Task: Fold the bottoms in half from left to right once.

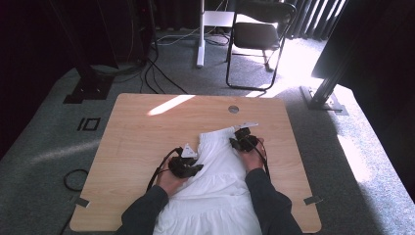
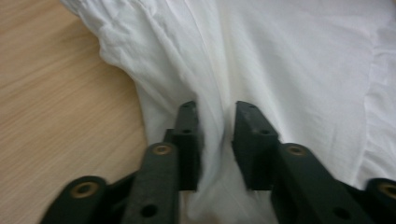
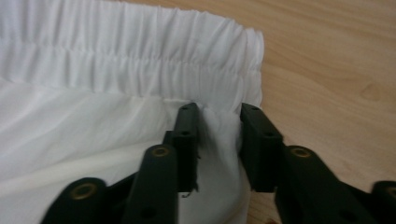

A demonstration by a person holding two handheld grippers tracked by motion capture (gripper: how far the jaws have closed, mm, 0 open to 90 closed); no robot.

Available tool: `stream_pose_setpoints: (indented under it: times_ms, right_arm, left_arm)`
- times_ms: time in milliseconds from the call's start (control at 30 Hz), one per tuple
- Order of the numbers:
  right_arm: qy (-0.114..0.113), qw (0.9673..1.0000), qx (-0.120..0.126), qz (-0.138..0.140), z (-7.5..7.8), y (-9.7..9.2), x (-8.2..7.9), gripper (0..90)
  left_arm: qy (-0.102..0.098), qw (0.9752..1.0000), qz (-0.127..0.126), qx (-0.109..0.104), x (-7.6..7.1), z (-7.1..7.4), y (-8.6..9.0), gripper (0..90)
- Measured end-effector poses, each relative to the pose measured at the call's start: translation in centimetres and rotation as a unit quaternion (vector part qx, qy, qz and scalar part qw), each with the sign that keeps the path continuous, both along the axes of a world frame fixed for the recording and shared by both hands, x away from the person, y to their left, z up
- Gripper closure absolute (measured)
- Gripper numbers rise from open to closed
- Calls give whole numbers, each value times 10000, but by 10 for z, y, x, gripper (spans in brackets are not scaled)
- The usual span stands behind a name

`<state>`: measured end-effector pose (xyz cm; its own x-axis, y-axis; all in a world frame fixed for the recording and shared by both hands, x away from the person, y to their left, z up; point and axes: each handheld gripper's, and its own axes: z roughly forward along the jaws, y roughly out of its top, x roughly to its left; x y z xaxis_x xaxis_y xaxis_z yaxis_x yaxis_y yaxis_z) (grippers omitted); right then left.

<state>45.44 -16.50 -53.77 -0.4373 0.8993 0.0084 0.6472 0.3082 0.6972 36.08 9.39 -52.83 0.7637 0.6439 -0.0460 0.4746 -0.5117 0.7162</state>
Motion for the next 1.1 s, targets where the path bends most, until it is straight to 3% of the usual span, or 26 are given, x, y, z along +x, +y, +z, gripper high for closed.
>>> stream_pose_setpoints:
  times_ms: [200, 267, 333, 500, 700, 1100]
  right_arm:
    - [18, 9997, 31, -223, -5, -6, 2, 482]
    - [196, 9994, 130, -257, -9, -9, 4, 464]
    - [152, 9994, 185, -258, -11, -9, 3, 463]
    - [91, 9995, 101, -297, -11, -7, 2, 466]
    - [10, 9992, 131, -366, -13, -6, 0, 464]
    - [11, 9992, 133, -384, -13, -6, -1, 467]
  left_arm:
    - [-162, 9973, 587, -402, 18, 18, 8, 483]
    - [-154, 9962, 684, -521, 27, 21, 6, 430]
    - [-25, 9957, 732, -572, 38, 18, 0, 395]
    - [263, 9936, 1034, -367, 62, -5, -13, 335]
    - [423, 9913, 1223, -242, 75, -18, -14, 317]
    - [325, 9929, 1133, -176, 81, -20, -17, 311]
